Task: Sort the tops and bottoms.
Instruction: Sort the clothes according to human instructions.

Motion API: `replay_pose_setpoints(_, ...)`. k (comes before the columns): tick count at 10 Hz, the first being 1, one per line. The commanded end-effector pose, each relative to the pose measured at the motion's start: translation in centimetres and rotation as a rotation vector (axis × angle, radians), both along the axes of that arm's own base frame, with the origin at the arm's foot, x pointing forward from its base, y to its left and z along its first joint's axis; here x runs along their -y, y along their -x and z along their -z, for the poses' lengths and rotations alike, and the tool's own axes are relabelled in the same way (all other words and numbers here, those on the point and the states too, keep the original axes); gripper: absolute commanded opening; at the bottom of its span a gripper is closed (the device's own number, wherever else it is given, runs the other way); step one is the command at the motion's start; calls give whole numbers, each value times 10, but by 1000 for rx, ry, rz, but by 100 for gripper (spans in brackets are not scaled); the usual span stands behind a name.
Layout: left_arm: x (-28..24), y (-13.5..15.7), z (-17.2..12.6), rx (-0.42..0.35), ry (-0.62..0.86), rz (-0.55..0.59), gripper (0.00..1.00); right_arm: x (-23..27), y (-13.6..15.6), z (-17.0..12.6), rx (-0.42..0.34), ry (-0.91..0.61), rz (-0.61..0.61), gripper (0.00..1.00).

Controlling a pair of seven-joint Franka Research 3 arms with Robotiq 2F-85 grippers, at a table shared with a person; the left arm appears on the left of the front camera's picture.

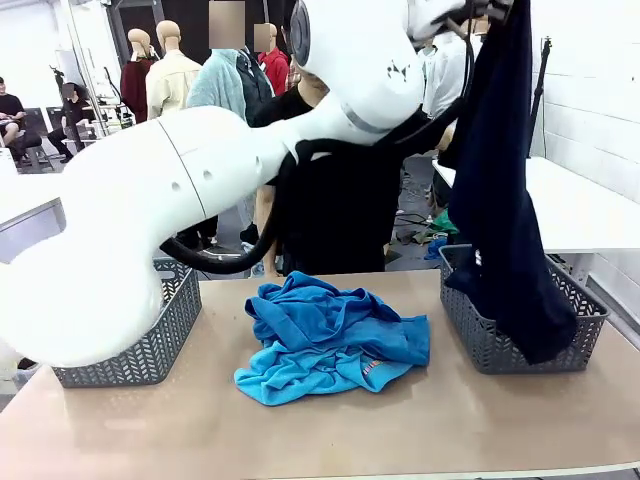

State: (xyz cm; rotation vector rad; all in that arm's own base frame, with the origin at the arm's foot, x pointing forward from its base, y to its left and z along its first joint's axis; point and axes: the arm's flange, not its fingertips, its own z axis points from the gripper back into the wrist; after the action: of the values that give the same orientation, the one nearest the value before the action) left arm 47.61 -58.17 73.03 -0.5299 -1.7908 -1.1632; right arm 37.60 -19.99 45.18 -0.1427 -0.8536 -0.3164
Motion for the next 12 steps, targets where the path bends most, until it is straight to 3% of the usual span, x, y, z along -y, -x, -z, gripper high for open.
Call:
replay_pose_setpoints(1, 140, -96, -49, -114, 46, 94, 0, 0, 1, 0, -9, -3, -4, 100)
replay_pose_setpoints(3, 161, -92, -6, -191, 81, 172, 0, 0, 1, 0, -9, -3, -4, 100)
replay_pose_setpoints(5, 145, -95, 32, -238, 0, 82, 0, 0, 1, 0, -9, -3, -4, 100)
replay_pose_setpoints(6, 47, 5, 71, -205, 38, 138, 0, 0, 1, 0, -9, -3, -4, 100)
replay_pose_setpoints(11, 49, 5, 76, -207, 28, 136, 0, 0, 1, 0, -9, -3, -4, 100)
replay_pose_setpoints(12, 49, -28, 106, -279, 43, 91, 0, 0, 1, 0, -9, -3, -4, 100)
